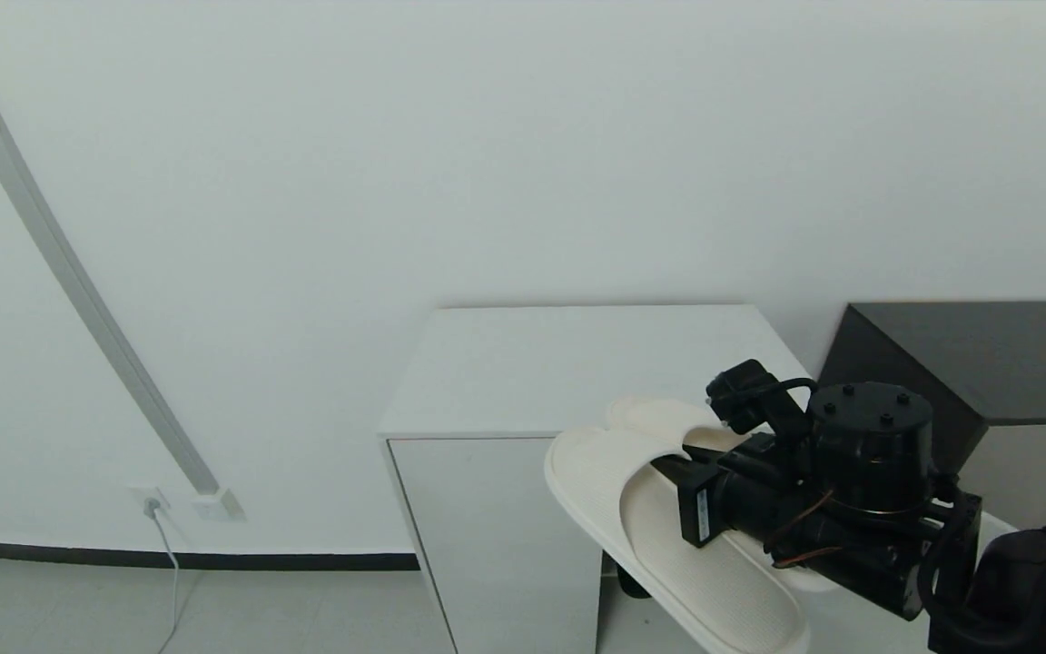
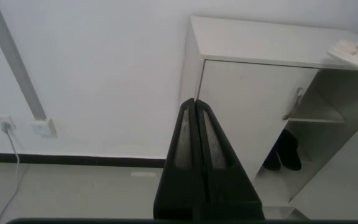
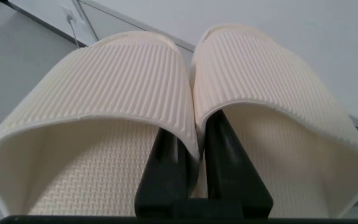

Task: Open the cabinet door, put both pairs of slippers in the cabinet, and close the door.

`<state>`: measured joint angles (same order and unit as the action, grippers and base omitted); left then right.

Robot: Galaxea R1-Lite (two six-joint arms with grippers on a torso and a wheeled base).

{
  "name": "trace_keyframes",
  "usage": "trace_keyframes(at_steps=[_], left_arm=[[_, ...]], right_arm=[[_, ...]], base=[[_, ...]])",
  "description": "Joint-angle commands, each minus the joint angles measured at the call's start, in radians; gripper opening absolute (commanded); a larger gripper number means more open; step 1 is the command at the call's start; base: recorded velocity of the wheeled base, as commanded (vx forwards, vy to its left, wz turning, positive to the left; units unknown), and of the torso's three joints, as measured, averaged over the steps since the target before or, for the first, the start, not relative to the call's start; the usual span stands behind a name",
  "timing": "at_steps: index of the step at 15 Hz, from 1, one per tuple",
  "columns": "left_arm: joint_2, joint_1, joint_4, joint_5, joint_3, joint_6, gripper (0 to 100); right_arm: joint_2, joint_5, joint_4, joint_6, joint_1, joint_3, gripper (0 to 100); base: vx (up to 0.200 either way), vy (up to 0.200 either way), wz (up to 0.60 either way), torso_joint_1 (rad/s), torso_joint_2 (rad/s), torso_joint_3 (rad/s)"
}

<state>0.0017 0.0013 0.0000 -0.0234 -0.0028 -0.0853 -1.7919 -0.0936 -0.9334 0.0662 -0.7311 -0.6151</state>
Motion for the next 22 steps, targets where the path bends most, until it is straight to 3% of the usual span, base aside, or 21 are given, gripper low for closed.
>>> trace_keyframes(at_steps=[1, 5, 10, 14, 22], left_arm=[[0.001, 0.0, 0.0, 0.0, 0.0, 0.001, 0], [0.001, 0.0, 0.0, 0.0, 0.0, -0.001, 0], [0.001, 0.0, -0.002, -0.001, 0.0, -0.001, 0], [0.001, 0.0, -0.002, -0.001, 0.0, -0.001, 0], [0.001, 0.0, -0.002, -0.003, 0.0, -0.001, 0]], right_arm=[[0.0, -0.001, -0.001, 0.0, -0.001, 0.0, 0], [0.0, -0.001, -0.03, -0.002, -0.001, 0.02, 0], [0.005, 0.0, -0.076, -0.02, -0.001, 0.061, 0], [-0.03, 0.009, -0.234, -0.077, 0.013, 0.118, 0], [-0.003, 0.014, -0.283, -0.12, 0.001, 0.156, 0]], base=[[0.0, -0.2, 0.0, 0.007, 0.0, -0.002], [0.0, -0.2, 0.0, 0.004, 0.0, 0.001], [0.0, 0.0, 0.0, 0.0, 0.0, 0.0], [0.0, 0.0, 0.0, 0.0, 0.0, 0.0], [0.0, 0.0, 0.0, 0.0, 0.0, 0.0]])
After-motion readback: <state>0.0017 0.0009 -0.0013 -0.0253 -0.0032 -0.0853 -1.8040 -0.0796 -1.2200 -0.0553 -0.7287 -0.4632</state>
